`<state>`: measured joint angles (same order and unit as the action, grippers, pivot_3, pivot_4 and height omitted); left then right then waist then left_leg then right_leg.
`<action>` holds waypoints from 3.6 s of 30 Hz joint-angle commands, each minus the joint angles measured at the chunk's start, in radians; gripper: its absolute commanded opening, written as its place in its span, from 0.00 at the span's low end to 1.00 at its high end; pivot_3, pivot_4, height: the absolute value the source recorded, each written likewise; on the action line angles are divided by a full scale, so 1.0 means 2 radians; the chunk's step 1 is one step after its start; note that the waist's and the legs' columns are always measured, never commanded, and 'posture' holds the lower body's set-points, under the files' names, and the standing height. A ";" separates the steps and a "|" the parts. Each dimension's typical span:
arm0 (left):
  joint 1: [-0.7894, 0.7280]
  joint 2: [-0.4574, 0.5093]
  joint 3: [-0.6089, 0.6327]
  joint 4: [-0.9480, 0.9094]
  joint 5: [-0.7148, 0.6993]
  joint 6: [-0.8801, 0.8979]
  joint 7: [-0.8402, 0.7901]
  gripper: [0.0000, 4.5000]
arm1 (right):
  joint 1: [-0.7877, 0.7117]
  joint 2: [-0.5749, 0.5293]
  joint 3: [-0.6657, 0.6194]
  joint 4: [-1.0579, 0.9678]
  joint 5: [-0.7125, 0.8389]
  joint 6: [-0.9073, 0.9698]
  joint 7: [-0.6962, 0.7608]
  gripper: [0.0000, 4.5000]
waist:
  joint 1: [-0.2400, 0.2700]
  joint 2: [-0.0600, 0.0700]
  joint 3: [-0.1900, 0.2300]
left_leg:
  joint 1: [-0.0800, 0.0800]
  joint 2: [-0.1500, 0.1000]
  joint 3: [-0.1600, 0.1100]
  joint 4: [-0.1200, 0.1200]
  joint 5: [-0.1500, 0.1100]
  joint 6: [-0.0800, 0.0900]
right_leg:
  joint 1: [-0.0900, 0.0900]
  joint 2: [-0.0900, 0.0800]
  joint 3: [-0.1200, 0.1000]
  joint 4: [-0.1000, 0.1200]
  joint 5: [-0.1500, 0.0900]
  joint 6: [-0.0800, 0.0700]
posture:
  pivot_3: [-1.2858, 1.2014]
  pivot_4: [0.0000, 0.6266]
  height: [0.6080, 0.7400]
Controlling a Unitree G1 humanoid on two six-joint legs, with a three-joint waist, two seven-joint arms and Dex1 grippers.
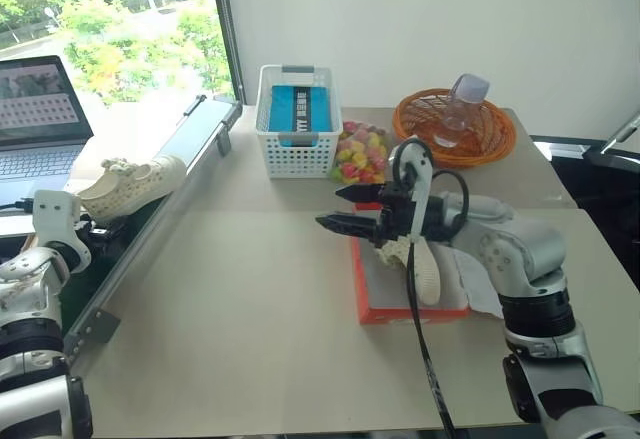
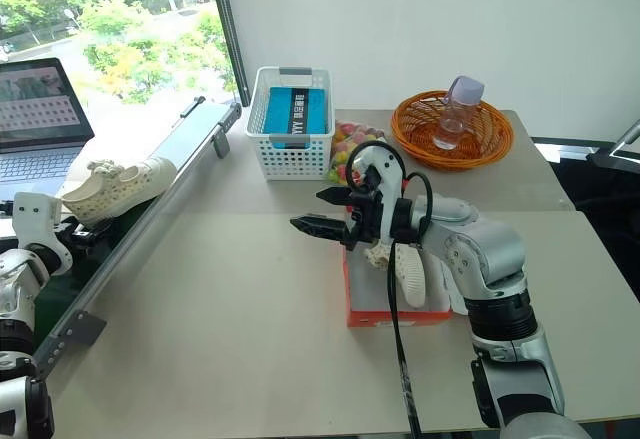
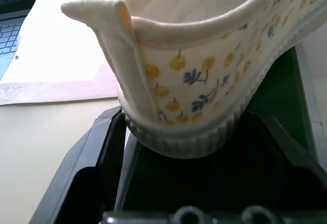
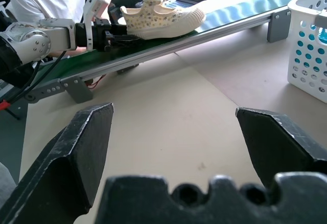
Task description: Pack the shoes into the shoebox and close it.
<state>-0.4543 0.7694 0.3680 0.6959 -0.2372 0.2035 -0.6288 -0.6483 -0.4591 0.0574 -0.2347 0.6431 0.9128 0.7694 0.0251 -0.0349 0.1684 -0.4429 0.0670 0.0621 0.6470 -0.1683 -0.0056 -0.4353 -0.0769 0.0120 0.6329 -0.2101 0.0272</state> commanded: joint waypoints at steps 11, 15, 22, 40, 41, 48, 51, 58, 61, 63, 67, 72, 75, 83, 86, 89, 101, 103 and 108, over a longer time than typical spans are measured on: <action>0.016 -0.053 -0.015 -0.190 -0.037 0.096 -0.002 0.52 | -0.016 0.000 -0.013 -0.018 0.008 -0.002 -0.016 1.00 | 0.023 0.000 0.000 | -0.002 0.000 0.000 0.000 0.000 -0.002 | 0.001 -0.001 -0.002 -0.002 0.000 0.000 | 0.52 0.24 1.00; 0.006 -0.074 -0.018 -0.279 -0.061 0.145 0.017 0.52 | -0.023 0.026 -0.047 -0.006 0.040 0.015 -0.041 1.00 | 0.008 -0.001 0.000 | -0.003 0.001 0.000 0.000 0.001 0.001 | 0.001 0.000 -0.002 -0.002 0.000 0.001 | 0.52 0.24 1.00; -0.029 -0.145 -0.065 -0.412 -0.096 0.224 0.070 0.52 | -0.061 0.107 -0.165 0.050 0.135 0.063 -0.164 1.00 | -0.010 -0.001 0.000 | -0.004 0.001 0.000 0.000 0.002 0.001 | -0.001 0.001 -0.001 -0.001 0.000 0.001 | 0.52 0.24 1.00; -0.073 -0.330 -0.153 -0.517 -0.136 0.302 0.190 0.52 | -0.108 0.164 -0.258 0.100 0.217 0.032 -0.346 1.00 | -0.020 0.000 0.000 | -0.004 0.000 -0.001 0.000 0.002 0.002 | -0.001 0.001 0.001 -0.001 0.001 0.002 | 0.52 0.24 1.00; -0.071 -0.332 -0.152 -0.521 -0.137 0.305 0.193 0.51 | -0.109 0.165 -0.259 0.102 0.217 0.028 -0.348 0.95 | -0.020 0.000 0.000 | -0.004 0.000 -0.001 0.000 0.002 0.002 | -0.001 0.001 0.001 -0.001 0.001 0.002 | 0.52 0.24 1.00; -0.069 -0.336 -0.143 -0.529 -0.146 0.312 0.210 0.51 | -0.111 0.163 -0.252 0.108 0.213 0.020 -0.351 0.47 | -0.020 0.000 0.000 | -0.004 0.000 -0.001 0.000 0.002 0.002 | -0.001 0.001 0.001 -0.001 0.001 0.002 | 0.52 0.24 1.00; -0.065 -0.333 -0.148 -0.534 -0.147 0.317 0.211 0.51 | -0.112 0.159 -0.249 0.111 0.208 0.017 -0.354 0.29 | -0.020 0.000 0.000 | -0.004 0.000 -0.001 0.000 0.002 0.002 | -0.001 0.001 0.001 -0.001 0.001 0.002 | 0.52 0.24 1.00; -0.021 -0.261 -0.138 -0.565 -0.184 0.356 0.152 0.95 | -0.124 0.108 -0.242 0.124 0.187 0.012 -0.330 0.11 | -0.021 0.000 0.000 | -0.004 0.000 -0.001 0.000 0.002 0.002 | -0.001 0.001 0.001 -0.001 0.001 0.002 | 0.52 0.24 1.00; 0.010 -0.205 -0.121 -0.562 -0.201 0.362 0.109 1.00 | -0.143 0.059 -0.237 0.145 0.183 0.025 -0.299 0.11 | -0.021 0.000 0.001 | -0.004 0.000 -0.001 0.000 0.002 0.002 | -0.001 0.001 0.001 -0.001 0.001 0.002 | 0.52 0.24 1.00; 0.023 -0.179 -0.120 -0.557 -0.198 0.356 0.093 1.00 | -0.156 0.030 -0.229 0.160 0.179 0.035 -0.276 0.11 | -0.021 0.000 0.001 | -0.004 0.000 0.000 0.000 0.002 0.002 | -0.001 0.001 0.001 -0.001 0.001 0.002 | 0.52 0.24 1.00; 0.034 -0.153 -0.120 -0.548 -0.196 0.347 0.070 1.00 | -0.174 -0.071 -0.157 0.186 0.159 0.095 -0.151 0.11 | -0.019 0.000 0.001 | -0.004 0.000 0.000 0.000 0.002 0.002 | -0.001 0.001 0.001 -0.002 0.001 0.002 | 0.52 0.24 1.00; 0.054 -0.133 -0.157 -0.576 -0.195 0.331 0.029 1.00 | -0.198 -0.181 -0.035 0.252 0.102 0.090 0.078 0.11 | -0.019 0.000 0.001 | -0.004 0.000 0.000 -0.001 0.002 0.002 | -0.001 0.001 0.001 -0.003 0.000 0.001 | 0.52 0.24 1.00; 0.074 -0.118 -0.174 -0.602 -0.202 0.324 0.003 1.00 | -0.206 -0.205 0.038 0.289 0.042 0.058 0.178 0.11 | -0.021 0.000 0.001 | -0.004 0.000 0.000 -0.001 0.002 0.002 | -0.001 0.001 0.001 -0.003 0.000 0.001 | 0.52 0.24 1.00; 0.111 -0.087 -0.196 -0.638 -0.200 0.323 -0.024 1.00 | -0.200 -0.197 0.134 0.346 -0.058 -0.022 0.351 0.11 | -0.019 0.001 0.001 | -0.004 0.000 0.000 0.000 0.002 0.002 | -0.002 0.001 0.002 -0.002 0.000 0.001 | 0.52 0.24 1.00; 0.111 -0.089 -0.199 -0.638 -0.200 0.324 -0.020 1.00 | -0.193 -0.182 0.153 0.380 -0.090 -0.056 0.385 0.11 | -0.019 0.001 0.001 | -0.004 0.000 0.000 0.000 0.002 0.002 | -0.002 0.001 0.001 -0.002 0.000 0.001 | 0.52 0.24 1.00; 0.107 -0.098 -0.196 -0.634 -0.193 0.321 -0.006 1.00 | -0.204 -0.150 0.167 0.440 -0.137 -0.099 0.384 0.11 | -0.019 0.001 0.001 | -0.004 0.000 0.000 0.000 0.002 0.002 | -0.002 0.001 0.001 -0.002 0.000 0.001 | 0.52 0.24 1.00; 0.104 -0.105 -0.177 -0.644 -0.195 0.323 0.024 1.00 | -0.246 -0.055 0.172 0.636 -0.267 -0.181 0.312 0.11 | -0.019 0.001 0.001 | -0.003 0.000 0.000 0.000 0.002 0.002 | -0.001 0.001 0.002 -0.001 0.000 0.001 | 0.52 0.24 1.00; 0.108 -0.107 -0.180 -0.646 -0.194 0.321 0.028 1.00 | -0.243 -0.048 0.180 0.658 -0.307 -0.221 0.240 0.11 | -0.018 0.001 0.001 | -0.002 0.000 0.000 0.000 0.002 0.002 | 0.000 0.001 0.001 -0.001 0.000 0.001 | 0.52 0.24 1.00; 0.111 -0.112 -0.190 -0.647 -0.187 0.315 0.036 1.00 | -0.235 -0.041 0.189 0.669 -0.352 -0.261 0.203 0.11 | -0.014 0.001 0.001 | 0.000 -0.001 0.000 0.000 0.002 0.001 | 0.002 0.001 0.001 -0.002 0.001 0.002 | 0.52 0.24 1.00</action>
<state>-0.2315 0.5503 -0.0069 -0.5583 -0.6204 0.8596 -0.5611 -1.1267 -0.5195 0.4162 1.0855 0.0129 0.4205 1.2271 -0.0030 -0.0339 0.1700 -0.4412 0.0655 0.0619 0.6477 -0.1648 -0.0027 -0.4288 -0.0757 0.0145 0.6291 -0.2091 0.0311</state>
